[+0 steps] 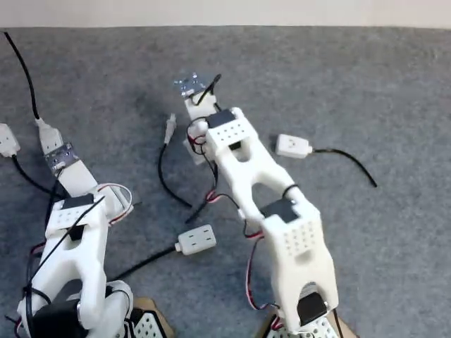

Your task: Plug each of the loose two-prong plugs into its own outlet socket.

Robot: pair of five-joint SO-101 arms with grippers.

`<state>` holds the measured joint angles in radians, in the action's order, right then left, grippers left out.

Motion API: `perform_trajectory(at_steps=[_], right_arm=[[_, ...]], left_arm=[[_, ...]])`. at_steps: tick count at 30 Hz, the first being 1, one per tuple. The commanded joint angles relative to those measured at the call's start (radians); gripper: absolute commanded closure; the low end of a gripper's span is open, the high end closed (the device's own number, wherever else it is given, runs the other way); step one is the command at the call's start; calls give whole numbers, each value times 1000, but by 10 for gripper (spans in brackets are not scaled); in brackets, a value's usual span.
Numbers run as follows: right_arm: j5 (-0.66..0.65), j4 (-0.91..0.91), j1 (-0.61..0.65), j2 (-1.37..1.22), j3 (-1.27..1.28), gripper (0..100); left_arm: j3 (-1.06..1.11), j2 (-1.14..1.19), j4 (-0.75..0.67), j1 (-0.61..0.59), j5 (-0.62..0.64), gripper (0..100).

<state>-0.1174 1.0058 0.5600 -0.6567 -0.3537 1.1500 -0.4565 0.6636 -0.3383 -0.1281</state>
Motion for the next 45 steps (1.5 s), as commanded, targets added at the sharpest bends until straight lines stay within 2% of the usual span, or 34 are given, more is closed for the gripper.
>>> perform_trajectory(at_steps=[1, 4, 8, 11, 19, 27, 33, 45], right_arm=[[26, -38, -7, -51, -127, 746], [20, -41, -16, -113, -150, 772], [18, -48, -22, -157, -148, 893], [18, -82, -25, -180, -147, 948], [20, -79, -30, -183, -143, 950], [20, 64, -30, -180, -151, 947], [18, 137, -30, -180, -151, 805], [23, 226, -39, -180, -160, 881]], left_arm=[[-2, -28, -15, -4, -8, 652], [-2, -28, -15, -4, -8, 652], [-2, -28, -15, -4, -8, 652], [-2, -28, -15, -4, -8, 652], [-1, -28, -15, -4, -8, 652], [-1, -28, -15, -4, -8, 652], [-1, -28, -15, -4, -8, 652], [-1, -28, -15, -4, -8, 652]])
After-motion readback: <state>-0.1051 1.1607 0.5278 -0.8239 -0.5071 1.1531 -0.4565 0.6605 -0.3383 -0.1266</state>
